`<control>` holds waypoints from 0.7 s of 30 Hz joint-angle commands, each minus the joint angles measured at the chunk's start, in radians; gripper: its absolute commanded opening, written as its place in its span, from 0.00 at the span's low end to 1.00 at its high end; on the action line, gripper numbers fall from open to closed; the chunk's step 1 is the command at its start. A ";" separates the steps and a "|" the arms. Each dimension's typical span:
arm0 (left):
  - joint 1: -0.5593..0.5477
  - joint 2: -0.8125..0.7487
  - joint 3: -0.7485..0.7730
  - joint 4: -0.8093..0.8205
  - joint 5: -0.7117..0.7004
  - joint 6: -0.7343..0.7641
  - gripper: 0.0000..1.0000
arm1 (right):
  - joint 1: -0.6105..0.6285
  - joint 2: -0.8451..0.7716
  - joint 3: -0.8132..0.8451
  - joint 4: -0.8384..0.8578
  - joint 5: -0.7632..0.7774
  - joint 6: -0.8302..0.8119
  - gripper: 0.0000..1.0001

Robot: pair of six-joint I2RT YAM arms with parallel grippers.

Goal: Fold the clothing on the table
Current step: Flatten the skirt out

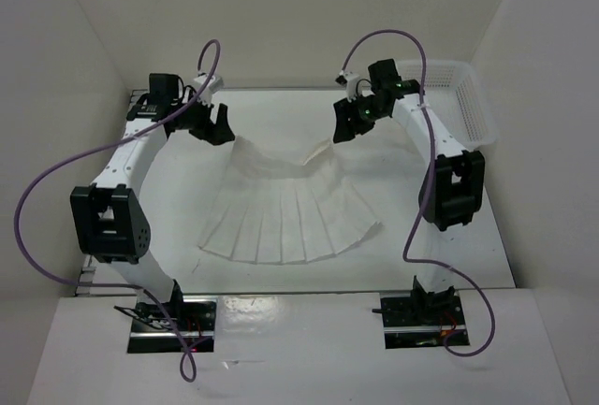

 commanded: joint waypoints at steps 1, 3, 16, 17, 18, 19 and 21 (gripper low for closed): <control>0.006 0.083 0.098 0.119 -0.072 -0.063 0.92 | -0.030 0.072 0.137 0.166 0.123 0.140 0.63; 0.015 0.118 0.120 0.154 -0.132 -0.095 0.99 | -0.044 0.114 0.185 0.221 0.159 0.211 0.66; 0.046 0.036 -0.010 0.090 -0.151 -0.123 0.99 | 0.001 -0.030 -0.003 0.154 0.292 0.010 0.72; 0.045 0.022 -0.029 0.079 -0.151 -0.123 0.99 | 0.013 -0.051 -0.028 0.143 0.312 0.010 0.72; 0.045 0.022 -0.047 0.058 -0.151 -0.123 0.99 | 0.013 -0.061 -0.078 0.134 0.323 -0.002 0.72; 0.045 0.022 -0.063 0.058 -0.142 -0.123 0.99 | 0.013 -0.073 -0.106 0.134 0.335 -0.002 0.72; 0.045 0.011 -0.124 0.058 -0.142 -0.123 0.99 | 0.013 -0.128 -0.202 0.134 0.364 -0.011 0.71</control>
